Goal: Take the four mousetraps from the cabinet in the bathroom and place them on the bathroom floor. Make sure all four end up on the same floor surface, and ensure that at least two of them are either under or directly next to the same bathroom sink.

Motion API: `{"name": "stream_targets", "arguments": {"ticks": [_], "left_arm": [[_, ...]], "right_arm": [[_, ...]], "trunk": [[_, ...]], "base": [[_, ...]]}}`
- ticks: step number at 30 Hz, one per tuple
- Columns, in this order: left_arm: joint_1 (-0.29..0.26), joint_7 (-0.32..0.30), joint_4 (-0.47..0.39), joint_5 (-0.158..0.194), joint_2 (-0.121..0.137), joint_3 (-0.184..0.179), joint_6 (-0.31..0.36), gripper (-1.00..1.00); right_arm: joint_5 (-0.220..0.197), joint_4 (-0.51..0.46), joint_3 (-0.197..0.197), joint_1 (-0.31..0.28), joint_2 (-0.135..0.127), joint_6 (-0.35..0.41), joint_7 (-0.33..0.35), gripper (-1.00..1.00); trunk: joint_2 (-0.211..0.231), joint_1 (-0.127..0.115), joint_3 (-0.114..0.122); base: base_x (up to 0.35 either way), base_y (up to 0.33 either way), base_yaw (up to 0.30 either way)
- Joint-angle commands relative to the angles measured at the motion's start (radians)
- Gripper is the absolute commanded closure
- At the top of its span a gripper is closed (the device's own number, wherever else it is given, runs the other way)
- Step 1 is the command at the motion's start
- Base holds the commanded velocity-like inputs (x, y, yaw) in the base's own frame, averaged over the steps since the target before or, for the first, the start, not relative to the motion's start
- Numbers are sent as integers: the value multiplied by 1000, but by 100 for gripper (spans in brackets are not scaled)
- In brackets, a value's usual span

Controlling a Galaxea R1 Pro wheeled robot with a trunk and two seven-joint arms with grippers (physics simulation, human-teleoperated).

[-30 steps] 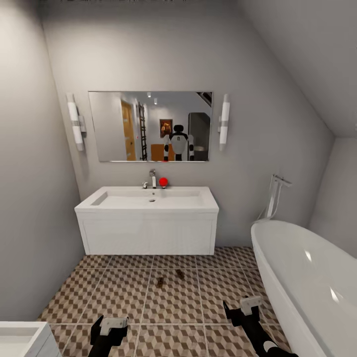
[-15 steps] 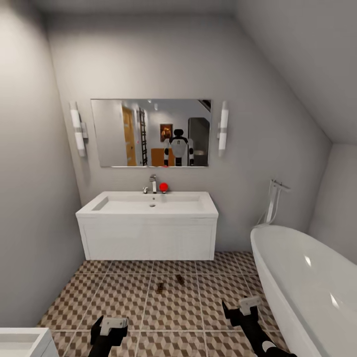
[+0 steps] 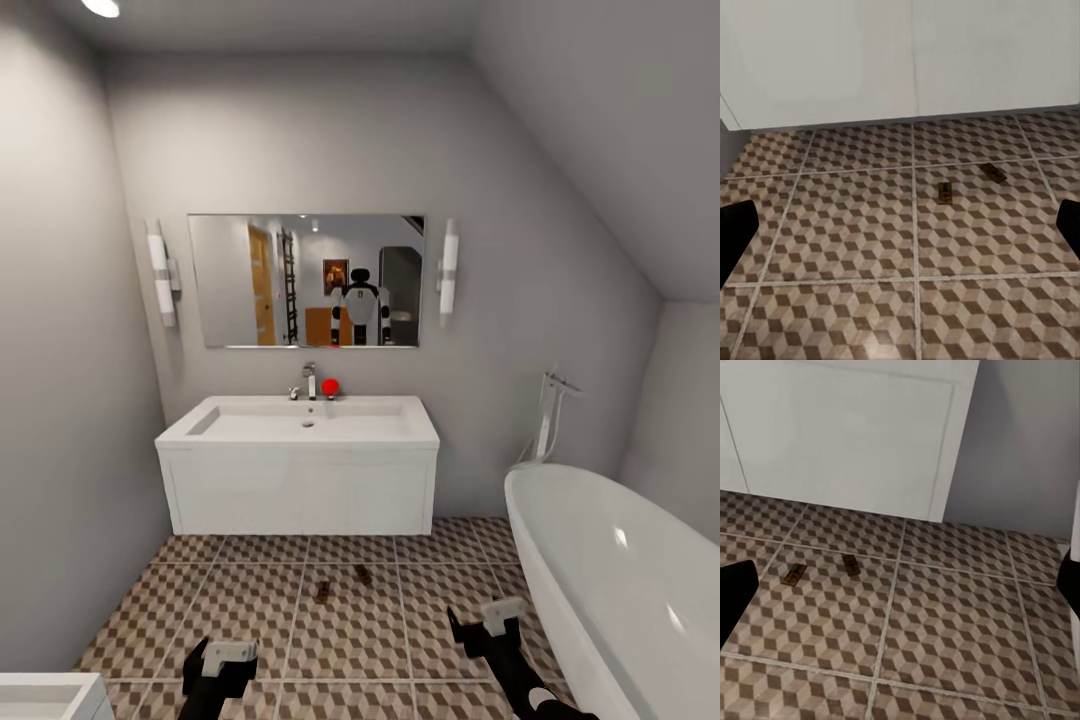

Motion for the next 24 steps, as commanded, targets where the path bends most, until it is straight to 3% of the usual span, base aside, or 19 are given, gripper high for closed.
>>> {"name": "stream_targets", "arguments": {"ticks": [1,24], "left_arm": [[-2,5,3,2,-1,-9,-5,-100],[-1,5,3,2,-3,-9,-5,-100]], "right_arm": [[2,1,3,-1,0,-3,0,-100],[2,1,3,-1,0,-3,-1,-100]], "trunk": [[6,-4,3],[167,-92,111]], "base": [[0,0,0],[0,0,0]]}}
